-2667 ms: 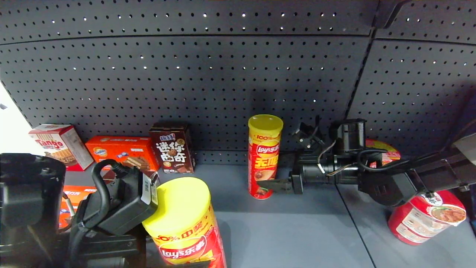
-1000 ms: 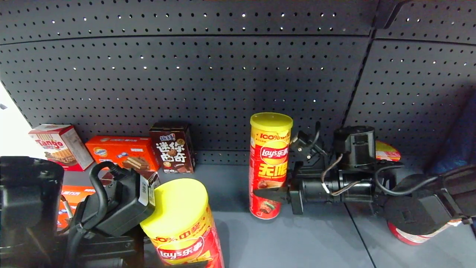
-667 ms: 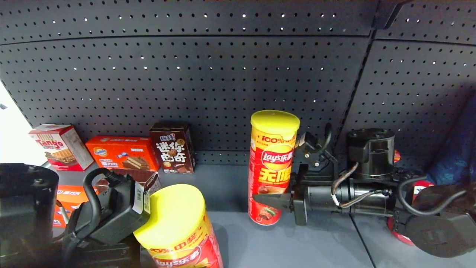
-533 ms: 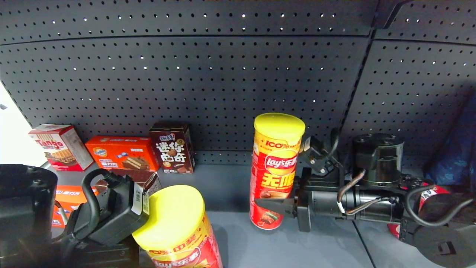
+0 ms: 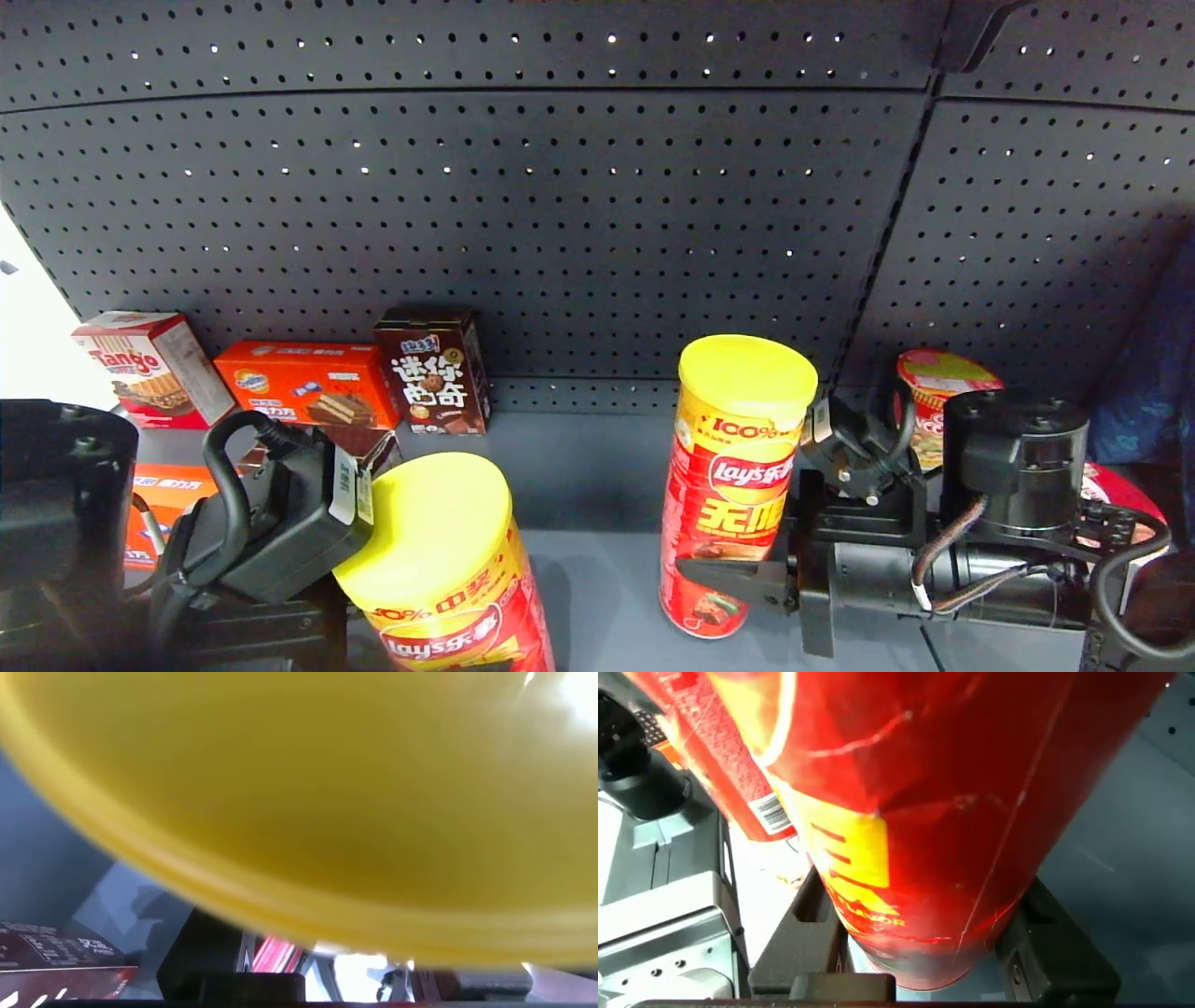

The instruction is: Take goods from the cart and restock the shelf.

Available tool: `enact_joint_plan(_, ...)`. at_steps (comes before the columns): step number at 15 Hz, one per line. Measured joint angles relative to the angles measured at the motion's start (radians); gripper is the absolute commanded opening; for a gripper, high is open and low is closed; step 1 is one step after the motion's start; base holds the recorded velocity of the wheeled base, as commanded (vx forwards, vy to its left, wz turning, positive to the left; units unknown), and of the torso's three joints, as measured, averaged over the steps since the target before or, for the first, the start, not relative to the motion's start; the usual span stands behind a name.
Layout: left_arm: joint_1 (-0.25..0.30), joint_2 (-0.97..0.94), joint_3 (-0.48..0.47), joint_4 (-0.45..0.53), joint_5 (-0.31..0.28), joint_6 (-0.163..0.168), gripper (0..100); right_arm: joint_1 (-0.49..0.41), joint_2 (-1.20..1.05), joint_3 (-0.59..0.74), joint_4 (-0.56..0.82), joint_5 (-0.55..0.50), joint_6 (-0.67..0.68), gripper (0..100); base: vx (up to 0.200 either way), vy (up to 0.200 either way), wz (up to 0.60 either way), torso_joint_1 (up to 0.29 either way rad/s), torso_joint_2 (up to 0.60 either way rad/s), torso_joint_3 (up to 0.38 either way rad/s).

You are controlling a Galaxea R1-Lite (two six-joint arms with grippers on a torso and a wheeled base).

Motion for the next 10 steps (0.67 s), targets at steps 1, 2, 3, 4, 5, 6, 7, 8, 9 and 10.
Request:
enact_joint_plan(1, 0.0, 0.0, 0.0, -0.001, 0.0, 0.0, 0, 0.0, -0.001, 0.012, -0.009, 0.0, 0.0, 0, 0.0, 0.0, 0.0, 0.0, 0.0, 0.0)
enact_joint_plan(2, 0.0, 0.0, 0.0, -0.002, 0.0, 0.0, 0, 0.001, -0.001, 0.025, -0.013, 0.001, 0.0, 0, 0.0, 0.0, 0.0, 0.0, 0.0, 0.0)
enact_joint_plan(3, 0.0, 0.0, 0.0, -0.003, 0.0, 0.0, 0, 0.001, 0.0, 0.033, -0.015, 0.002, 0.0, 0, 0.0, 0.0, 0.0, 0.0, 0.0, 0.0)
enact_joint_plan(4, 0.0, 0.0, -0.001, -0.003, 0.0, 0.0, 0, 0.001, 0.001, 0.037, -0.016, 0.002, 0.0, 0, 0.0, 0.0, 0.0, 0.0, 0.0, 0.0)
enact_joint_plan(5, 0.0, 0.0, -0.001, -0.003, 0.002, 0.0, 0, 0.001, 0.006, 0.04, -0.023, 0.002, 0.0, 0, 0.0, 0.0, 0.0, 0.0, 0.0, 0.0)
enact_joint_plan(6, 0.0, 0.001, -0.003, -0.003, 0.004, 0.0, 0, 0.001, 0.014, 0.041, -0.037, 0.002, 0.0, 0, 0.0, 0.0, 0.0, 0.0, 0.0, 0.0)
enact_joint_plan(7, 0.001, 0.001, -0.008, -0.003, 0.005, 0.0, 0, 0.0, 0.024, 0.041, -0.047, 0.002, 0.0, 0, 0.0, 0.0, 0.0, 0.0, 0.0, 0.0)
enact_joint_plan(8, 0.004, 0.001, -0.01, -0.003, 0.005, 0.0, 0, -0.001, 0.033, 0.041, -0.05, 0.002, 0.0, 0, 0.0, 0.0, 0.0, 0.0, 0.0, 0.0)
enact_joint_plan(9, 0.013, 0.002, -0.01, -0.003, 0.005, 0.001, 0, 0.0, 0.042, 0.041, -0.052, 0.003, 0.0, 0, 0.0, 0.0, 0.0, 0.0, 0.0, 0.0)
enact_joint_plan(10, 0.02, 0.003, -0.01, -0.003, 0.005, 0.001, 0, 0.0, 0.05, 0.04, -0.053, 0.004, 0.0, 0, 0.0, 0.0, 0.0, 0.0, 0.0, 0.0)
